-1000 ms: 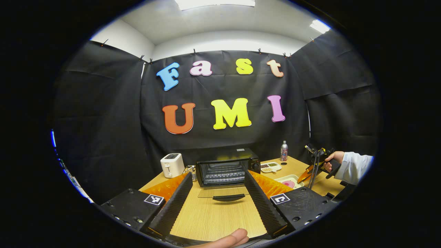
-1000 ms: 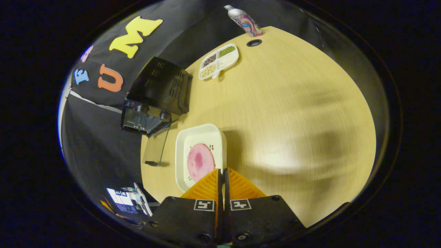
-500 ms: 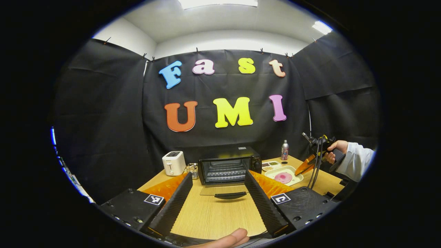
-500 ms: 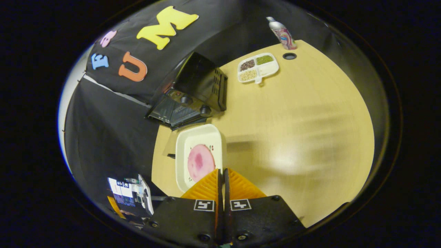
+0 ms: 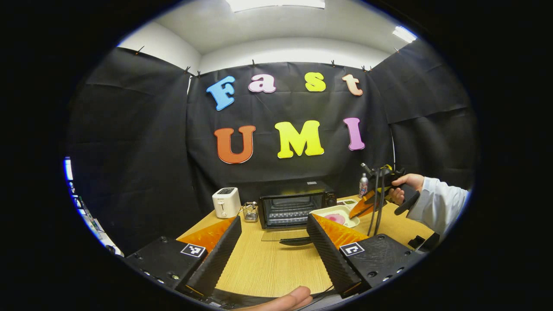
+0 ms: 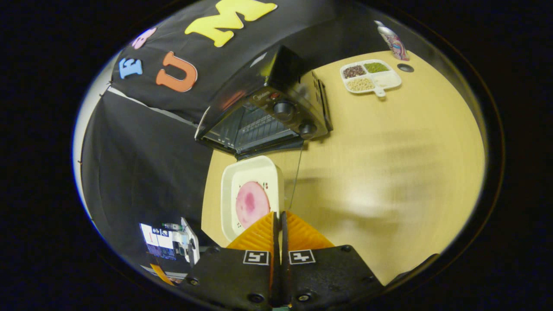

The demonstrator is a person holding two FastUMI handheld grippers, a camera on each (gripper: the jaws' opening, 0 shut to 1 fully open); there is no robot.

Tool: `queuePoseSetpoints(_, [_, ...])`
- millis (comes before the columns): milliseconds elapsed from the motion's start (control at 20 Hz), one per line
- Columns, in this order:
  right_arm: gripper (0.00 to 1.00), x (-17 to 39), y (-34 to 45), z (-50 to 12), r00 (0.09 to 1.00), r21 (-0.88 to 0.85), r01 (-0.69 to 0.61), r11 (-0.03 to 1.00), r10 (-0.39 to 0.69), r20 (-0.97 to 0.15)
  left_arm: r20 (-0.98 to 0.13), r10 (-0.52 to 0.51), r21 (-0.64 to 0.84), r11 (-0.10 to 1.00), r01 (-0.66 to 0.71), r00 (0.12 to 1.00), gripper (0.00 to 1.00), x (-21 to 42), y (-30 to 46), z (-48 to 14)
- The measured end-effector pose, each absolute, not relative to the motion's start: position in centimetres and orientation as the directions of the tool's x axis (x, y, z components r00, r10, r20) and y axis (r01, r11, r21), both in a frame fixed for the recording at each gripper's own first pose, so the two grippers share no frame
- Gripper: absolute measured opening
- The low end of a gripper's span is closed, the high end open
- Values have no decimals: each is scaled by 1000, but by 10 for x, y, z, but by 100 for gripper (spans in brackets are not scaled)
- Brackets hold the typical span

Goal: Open the electric oven with the left hand, put the food in, and close the electric oven.

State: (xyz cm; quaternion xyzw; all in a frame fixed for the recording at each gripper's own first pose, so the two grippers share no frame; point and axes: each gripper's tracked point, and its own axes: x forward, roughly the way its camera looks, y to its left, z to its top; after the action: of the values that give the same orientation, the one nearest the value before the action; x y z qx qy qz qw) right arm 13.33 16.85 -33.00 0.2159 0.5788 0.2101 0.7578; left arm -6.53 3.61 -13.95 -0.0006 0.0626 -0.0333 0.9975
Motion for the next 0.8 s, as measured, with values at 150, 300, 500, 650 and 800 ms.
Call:
queuePoseSetpoints(150, [4, 144, 212, -344, 249, 562, -56, 825, 557, -792, -140, -48, 3, 999, 49, 989, 97, -64, 48, -150])
queuePoseSetpoints(300, [4, 167, 244, -353, 329, 560, -8, 829, 531, -781, -157, -22, -1, 1000, 22, 987, 97, -58, 61, -162])
queuePoseSetpoints(500, [4, 202, 275, -361, 458, 599, 103, 794, 497, -737, -166, 13, -8, 1000, -15, 986, 97, -48, 82, -174])
queuePoseSetpoints(650, [4, 235, 283, -368, 575, 630, 196, 752, 432, -695, -176, 28, -13, 999, -31, 984, 96, -40, 94, -186])
queuePoseSetpoints(800, [4, 267, 290, -376, 667, 671, 283, 686, 362, -651, -187, 43, -3, 999, -45, 981, 96, -33, 104, -198])
